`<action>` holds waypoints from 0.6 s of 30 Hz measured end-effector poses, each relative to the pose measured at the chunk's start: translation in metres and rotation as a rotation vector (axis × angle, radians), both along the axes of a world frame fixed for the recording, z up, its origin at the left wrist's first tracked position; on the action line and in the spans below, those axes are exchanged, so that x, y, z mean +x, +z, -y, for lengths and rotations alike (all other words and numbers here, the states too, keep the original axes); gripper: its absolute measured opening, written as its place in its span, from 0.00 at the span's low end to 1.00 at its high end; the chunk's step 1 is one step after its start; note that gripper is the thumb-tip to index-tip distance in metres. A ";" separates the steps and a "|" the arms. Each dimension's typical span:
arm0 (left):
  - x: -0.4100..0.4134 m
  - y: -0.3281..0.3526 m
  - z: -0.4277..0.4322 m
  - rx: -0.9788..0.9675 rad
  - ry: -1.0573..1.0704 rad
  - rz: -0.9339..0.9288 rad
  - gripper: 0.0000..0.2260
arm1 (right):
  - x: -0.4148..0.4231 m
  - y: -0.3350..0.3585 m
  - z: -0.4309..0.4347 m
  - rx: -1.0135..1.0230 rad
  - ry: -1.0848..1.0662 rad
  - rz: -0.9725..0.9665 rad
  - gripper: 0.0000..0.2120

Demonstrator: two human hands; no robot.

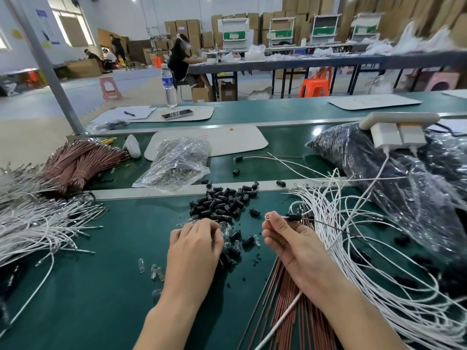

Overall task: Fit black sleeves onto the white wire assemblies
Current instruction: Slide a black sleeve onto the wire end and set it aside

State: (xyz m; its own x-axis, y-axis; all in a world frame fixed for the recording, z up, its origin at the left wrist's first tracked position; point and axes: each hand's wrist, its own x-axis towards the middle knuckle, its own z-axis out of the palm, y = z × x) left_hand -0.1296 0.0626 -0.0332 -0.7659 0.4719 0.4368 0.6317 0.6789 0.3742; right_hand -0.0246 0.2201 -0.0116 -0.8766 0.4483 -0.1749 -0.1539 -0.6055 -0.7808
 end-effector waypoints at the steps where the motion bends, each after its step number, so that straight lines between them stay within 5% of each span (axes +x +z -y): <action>1: 0.000 0.000 0.000 -0.011 -0.018 0.005 0.04 | 0.000 0.000 0.000 -0.001 0.001 0.002 0.07; 13: -0.002 -0.001 0.003 -0.130 -0.065 0.036 0.12 | -0.002 -0.001 0.003 0.036 0.001 0.018 0.07; 16: 0.006 0.002 0.000 0.131 -0.130 0.048 0.11 | -0.003 -0.002 0.002 0.028 0.002 0.022 0.07; 18: 0.013 0.006 -0.005 0.468 -0.191 0.281 0.10 | -0.003 -0.002 0.002 0.012 0.021 0.022 0.07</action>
